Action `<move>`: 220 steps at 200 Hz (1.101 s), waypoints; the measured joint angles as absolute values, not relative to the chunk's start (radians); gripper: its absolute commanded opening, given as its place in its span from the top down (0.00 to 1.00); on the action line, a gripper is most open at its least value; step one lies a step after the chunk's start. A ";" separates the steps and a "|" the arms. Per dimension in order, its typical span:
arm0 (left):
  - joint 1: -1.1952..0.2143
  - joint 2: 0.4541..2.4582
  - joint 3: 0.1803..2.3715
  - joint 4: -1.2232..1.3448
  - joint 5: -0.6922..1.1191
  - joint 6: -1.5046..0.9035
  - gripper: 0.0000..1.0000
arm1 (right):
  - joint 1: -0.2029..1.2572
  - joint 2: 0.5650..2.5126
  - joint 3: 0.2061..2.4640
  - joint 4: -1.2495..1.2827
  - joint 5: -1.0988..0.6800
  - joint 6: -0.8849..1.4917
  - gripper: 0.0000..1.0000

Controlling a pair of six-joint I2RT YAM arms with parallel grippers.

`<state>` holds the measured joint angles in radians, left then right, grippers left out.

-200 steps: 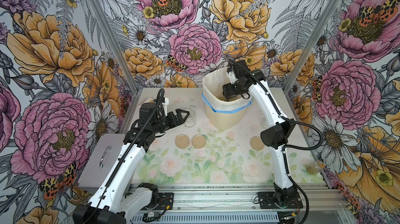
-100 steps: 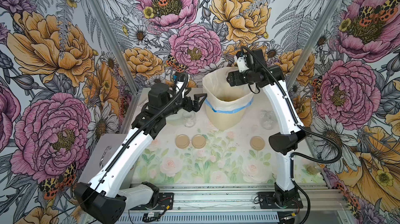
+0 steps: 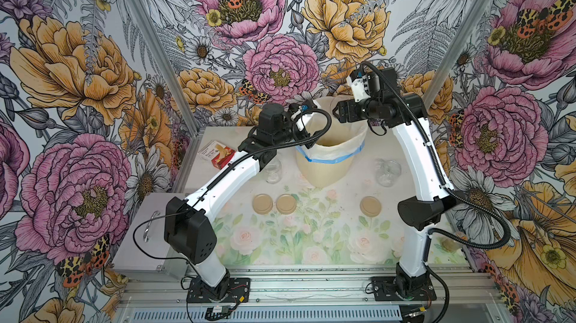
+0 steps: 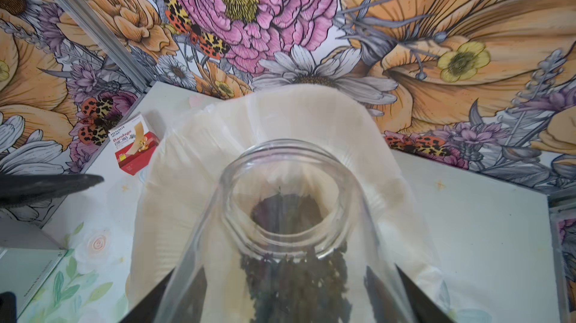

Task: Empty moldy tea leaves from jars
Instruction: Pour the moldy tea leaves from the jar into the trash bin.

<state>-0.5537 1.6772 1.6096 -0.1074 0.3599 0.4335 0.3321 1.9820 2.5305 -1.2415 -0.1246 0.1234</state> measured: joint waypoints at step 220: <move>-0.539 1.625 1.572 -0.081 0.400 0.516 0.01 | 0.334 2.020 2.554 -1.223 -0.176 0.180 0.40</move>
<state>-0.5392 1.6249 1.5723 -0.0814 0.4004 0.5163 0.3340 2.0197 2.5542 -1.2232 -0.1757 0.1802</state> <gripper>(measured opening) 0.987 0.850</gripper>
